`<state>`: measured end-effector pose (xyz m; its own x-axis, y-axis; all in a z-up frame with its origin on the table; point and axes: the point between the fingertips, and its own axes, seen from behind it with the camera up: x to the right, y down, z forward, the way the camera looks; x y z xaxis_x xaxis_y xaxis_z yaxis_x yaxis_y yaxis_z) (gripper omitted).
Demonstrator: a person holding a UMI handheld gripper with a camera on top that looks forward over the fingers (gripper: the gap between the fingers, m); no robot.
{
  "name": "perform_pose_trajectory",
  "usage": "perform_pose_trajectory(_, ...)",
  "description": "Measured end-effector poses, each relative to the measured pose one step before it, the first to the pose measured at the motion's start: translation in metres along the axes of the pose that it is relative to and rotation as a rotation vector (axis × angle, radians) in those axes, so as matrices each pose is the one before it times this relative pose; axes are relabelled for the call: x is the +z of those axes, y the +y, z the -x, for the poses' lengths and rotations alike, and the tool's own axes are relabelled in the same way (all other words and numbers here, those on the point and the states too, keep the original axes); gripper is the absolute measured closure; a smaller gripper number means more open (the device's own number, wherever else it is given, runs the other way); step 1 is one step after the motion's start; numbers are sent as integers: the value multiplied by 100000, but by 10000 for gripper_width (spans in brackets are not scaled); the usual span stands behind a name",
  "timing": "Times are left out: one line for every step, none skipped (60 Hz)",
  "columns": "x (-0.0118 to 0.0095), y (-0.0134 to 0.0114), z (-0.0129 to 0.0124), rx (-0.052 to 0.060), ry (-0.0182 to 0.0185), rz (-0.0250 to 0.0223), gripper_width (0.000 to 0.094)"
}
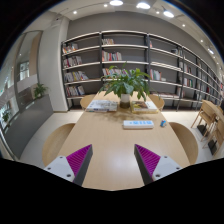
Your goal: Unplug charger
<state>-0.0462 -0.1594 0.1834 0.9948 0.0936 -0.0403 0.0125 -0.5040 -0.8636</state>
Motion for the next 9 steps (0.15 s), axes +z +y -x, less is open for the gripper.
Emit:
perform_pose_trajectory(-53, 163, -3, -26, 39, 307, 93)
perform_pose_trajectory(-29, 198, -52, 99, -11, 231, 92)
perform_pose_trajectory(-59, 141, -15, 160, 71, 165, 91)
perform_pose_trajectory(-44, 134, -25, 134, 188, 76, 89)
perform_pose_trajectory(-61, 120, -80, 121, 262, 110, 93)
perform_pose_trajectory(-25, 155, -84, 26, 251, 252, 90)
perform_pose_trajectory(-23, 143, -73, 7, 193, 344, 95)
perform_pose_trajectory(-22, 139, -41, 103, 91, 300, 94)
perform_pose_trajectory(140, 123, 62, 194, 164, 143, 93)
